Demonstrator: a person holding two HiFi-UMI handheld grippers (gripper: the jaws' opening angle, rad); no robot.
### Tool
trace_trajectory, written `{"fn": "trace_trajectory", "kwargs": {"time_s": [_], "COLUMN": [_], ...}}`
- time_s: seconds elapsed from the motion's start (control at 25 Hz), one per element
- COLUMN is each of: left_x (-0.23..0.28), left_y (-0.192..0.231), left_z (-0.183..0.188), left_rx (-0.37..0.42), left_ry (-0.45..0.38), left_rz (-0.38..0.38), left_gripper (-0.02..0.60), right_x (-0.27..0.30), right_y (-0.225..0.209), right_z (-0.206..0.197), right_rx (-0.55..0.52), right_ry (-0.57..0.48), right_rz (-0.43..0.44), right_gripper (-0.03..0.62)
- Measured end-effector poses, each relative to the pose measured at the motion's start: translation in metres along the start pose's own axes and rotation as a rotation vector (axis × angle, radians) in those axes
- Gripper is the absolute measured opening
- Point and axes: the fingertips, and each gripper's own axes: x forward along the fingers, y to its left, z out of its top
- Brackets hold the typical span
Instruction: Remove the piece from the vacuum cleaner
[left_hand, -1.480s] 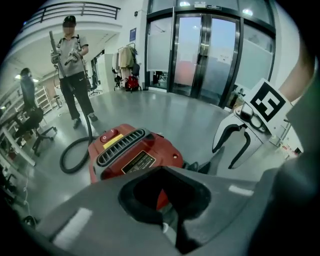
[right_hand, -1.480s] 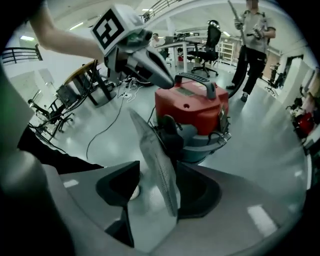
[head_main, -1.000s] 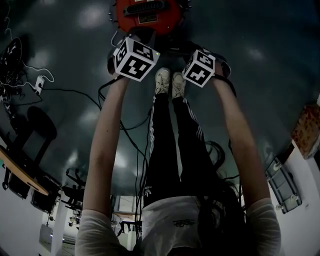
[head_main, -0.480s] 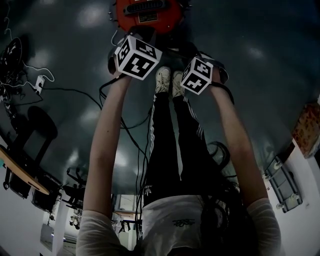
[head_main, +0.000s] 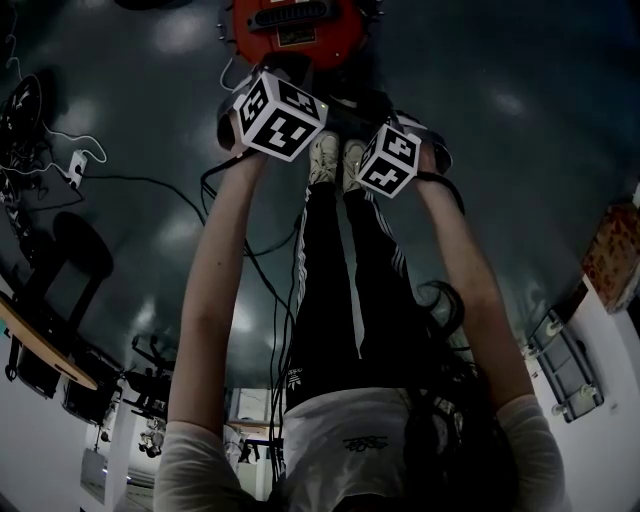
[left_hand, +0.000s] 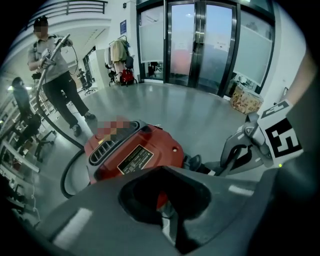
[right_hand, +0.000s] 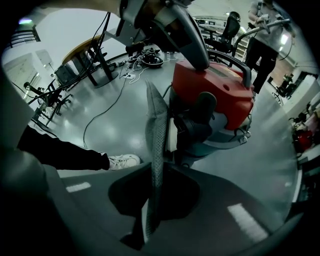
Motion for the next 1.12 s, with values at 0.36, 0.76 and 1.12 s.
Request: {"fn": "trace_trajectory", "kwargs": {"time_s": [0.36, 0.76, 1.12], "left_x": [0.001, -0.001, -0.001], "left_y": [0.003, 0.002, 0.005], "left_z": [0.0, -0.001, -0.003], "left_rx": [-0.011, -0.007, -0.042], "left_ry": [-0.006, -0.019, -0.019], "left_rz": [-0.011, 0.006, 0.012], "left_gripper": [0.002, 0.002, 0.002], "right_x": [0.001, -0.005, -0.004], "right_y": [0.0, 0.005, 0.011], "right_z": [0.001, 0.002, 0.004], "right_rx": [0.01, 0.026, 0.037], "right_ry": [0.029, 0.002, -0.004], "right_rz": [0.041, 0.05, 0.061], "right_gripper": [0.034, 0.032, 0.031]}}
